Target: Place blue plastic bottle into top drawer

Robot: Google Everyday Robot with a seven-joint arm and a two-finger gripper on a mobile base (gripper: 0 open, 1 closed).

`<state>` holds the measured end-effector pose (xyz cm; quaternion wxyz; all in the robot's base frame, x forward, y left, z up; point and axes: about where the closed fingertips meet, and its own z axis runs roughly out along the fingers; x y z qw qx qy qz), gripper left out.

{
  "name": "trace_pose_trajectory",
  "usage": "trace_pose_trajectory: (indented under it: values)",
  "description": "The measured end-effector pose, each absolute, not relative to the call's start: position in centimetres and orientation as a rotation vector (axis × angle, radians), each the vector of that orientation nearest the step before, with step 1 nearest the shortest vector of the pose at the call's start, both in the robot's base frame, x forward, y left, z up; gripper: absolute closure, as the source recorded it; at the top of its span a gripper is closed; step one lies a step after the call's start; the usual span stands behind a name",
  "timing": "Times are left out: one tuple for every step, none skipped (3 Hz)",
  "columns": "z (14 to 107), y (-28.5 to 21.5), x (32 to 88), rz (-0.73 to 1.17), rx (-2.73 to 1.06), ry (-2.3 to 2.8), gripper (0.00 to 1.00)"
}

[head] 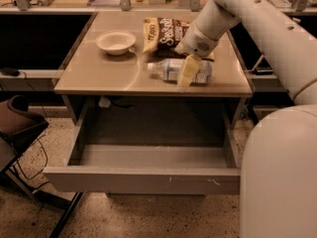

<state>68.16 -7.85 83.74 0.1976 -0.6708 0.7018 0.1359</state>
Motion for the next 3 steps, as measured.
trace_pose_trajectory:
  values:
    - [83.51, -7.80, 68.28, 0.384, -1.876, 1.965, 0.00]
    - [83.50, -7.78, 68.29, 0.384, -1.876, 1.965, 0.19]
    - [83.50, -7.78, 68.29, 0.384, -1.876, 1.965, 0.42]
